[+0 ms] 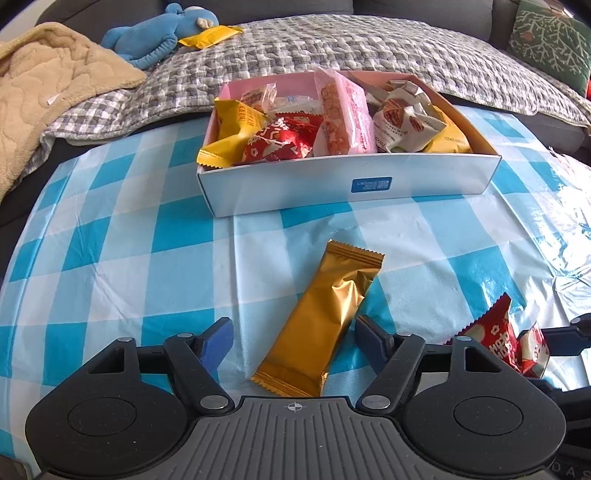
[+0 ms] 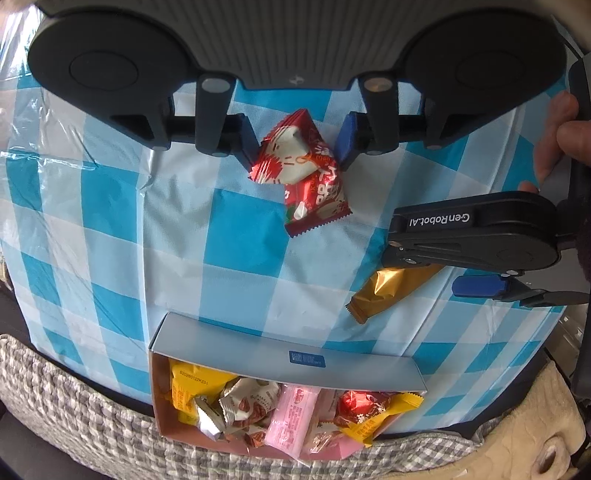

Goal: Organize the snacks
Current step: 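Grasp the gold bar with the left gripper while the right gripper grasps the red candy packet, then carry the gold bar into the box with the left gripper while the right gripper carries the red packet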

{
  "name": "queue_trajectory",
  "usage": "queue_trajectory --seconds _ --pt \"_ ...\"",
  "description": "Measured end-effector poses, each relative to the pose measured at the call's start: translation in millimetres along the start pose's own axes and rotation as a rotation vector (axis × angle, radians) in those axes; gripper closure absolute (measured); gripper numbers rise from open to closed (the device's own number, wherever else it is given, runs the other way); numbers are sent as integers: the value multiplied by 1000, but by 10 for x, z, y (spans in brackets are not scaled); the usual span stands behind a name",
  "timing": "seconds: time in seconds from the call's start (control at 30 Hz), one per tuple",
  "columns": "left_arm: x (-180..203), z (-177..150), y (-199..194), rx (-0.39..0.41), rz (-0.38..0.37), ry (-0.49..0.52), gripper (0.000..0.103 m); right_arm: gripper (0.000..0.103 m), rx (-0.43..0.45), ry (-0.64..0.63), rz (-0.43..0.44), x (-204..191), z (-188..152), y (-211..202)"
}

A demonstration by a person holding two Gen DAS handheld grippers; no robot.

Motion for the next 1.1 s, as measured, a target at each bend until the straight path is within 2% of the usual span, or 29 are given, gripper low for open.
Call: queue_trajectory --seconds 0.03,0.07,0.2,0.63,0.8,1.1 --pt "16 6 -7 0 -13 -2 46 68 1 -1 0 1 4 0" --pt "33 8 -14 -1 -26 -9 58 69 2 0 0 0 7 0" --pt "112 7 -30 2 -46 9 73 71 3 0 8 -3 13 -2" --pt "125 49 -76 3 -74 -11 77 74 34 45 7 40 75 -51" --pt "155 14 -45 -10 -58 8 77 75 44 64 6 78 101 -73" --pt "91 70 -94 1 -52 -30 77 75 64 91 -6 143 140 -107"
Point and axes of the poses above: each gripper's, at about its wrist camera, not at the fingertips, and y roughly the way its jaws point, x to its right, z to its top, the point moved 7 cm from there along y, roughly the way its jaws point, and after that the axes turned 11 degrees about x, right-handed, at the moved point
